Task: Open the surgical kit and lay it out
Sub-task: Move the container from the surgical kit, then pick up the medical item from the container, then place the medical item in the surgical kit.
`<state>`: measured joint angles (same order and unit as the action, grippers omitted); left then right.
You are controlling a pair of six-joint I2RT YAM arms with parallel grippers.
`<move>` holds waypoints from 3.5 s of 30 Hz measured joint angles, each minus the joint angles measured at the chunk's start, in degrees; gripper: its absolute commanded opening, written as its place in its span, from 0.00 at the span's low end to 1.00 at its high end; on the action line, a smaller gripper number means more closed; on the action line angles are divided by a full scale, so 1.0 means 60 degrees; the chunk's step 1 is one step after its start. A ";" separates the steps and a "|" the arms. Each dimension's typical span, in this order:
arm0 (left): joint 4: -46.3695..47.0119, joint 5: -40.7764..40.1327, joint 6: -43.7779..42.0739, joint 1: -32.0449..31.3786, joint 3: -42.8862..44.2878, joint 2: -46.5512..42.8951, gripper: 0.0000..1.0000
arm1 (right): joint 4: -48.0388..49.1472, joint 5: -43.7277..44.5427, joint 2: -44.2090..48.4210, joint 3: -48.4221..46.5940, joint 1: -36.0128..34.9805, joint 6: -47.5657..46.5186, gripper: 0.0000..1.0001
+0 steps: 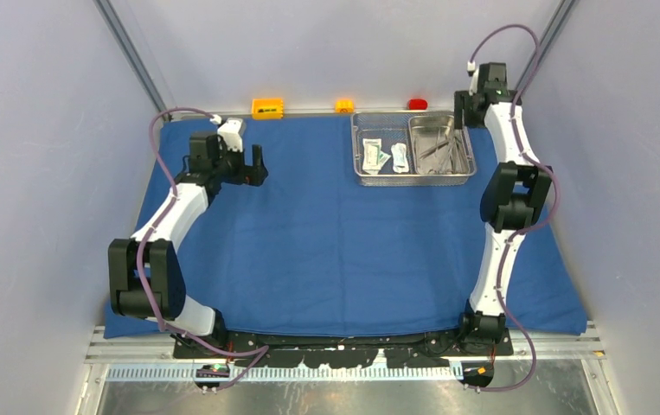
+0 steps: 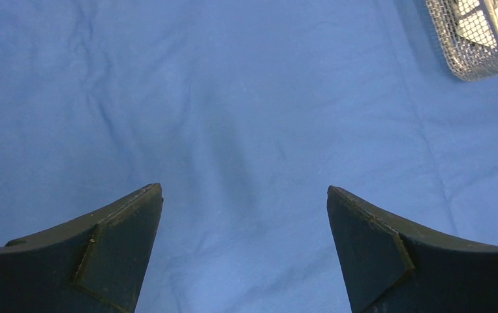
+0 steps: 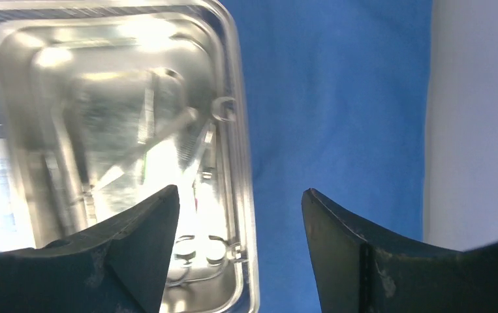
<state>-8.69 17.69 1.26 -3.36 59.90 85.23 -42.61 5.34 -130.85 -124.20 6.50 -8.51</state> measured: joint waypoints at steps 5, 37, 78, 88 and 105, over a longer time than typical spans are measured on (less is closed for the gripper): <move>-0.0251 -0.0321 -0.0029 0.0000 0.0277 -0.0004 1.00 | 0.0441 0.0033 0.1002 0.0047 -0.1049 0.0193 0.72; -0.0273 0.0189 0.0040 0.0000 0.0321 -0.0120 0.99 | 0.0514 -0.0419 -0.2200 -0.1282 -0.3923 0.2630 0.57; -0.0273 0.0412 0.0208 0.0000 0.0321 -0.0120 0.99 | 0.0943 -0.0841 -0.2178 -0.1024 -0.3942 0.2943 0.06; -0.0251 0.0484 0.0208 0.0000 0.0321 0.0117 0.99 | 0.0696 -0.1042 -0.1643 -0.0736 -0.3894 0.3067 0.00; -0.0244 0.0484 0.0204 0.0000 0.0321 0.0117 0.99 | 0.0958 -0.2987 0.2058 0.2412 -0.2572 0.3952 0.00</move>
<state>-10.15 20.60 2.48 -3.36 61.82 85.93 -36.86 -12.58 -118.50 -109.73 -8.93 15.20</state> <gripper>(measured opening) 0.990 0.070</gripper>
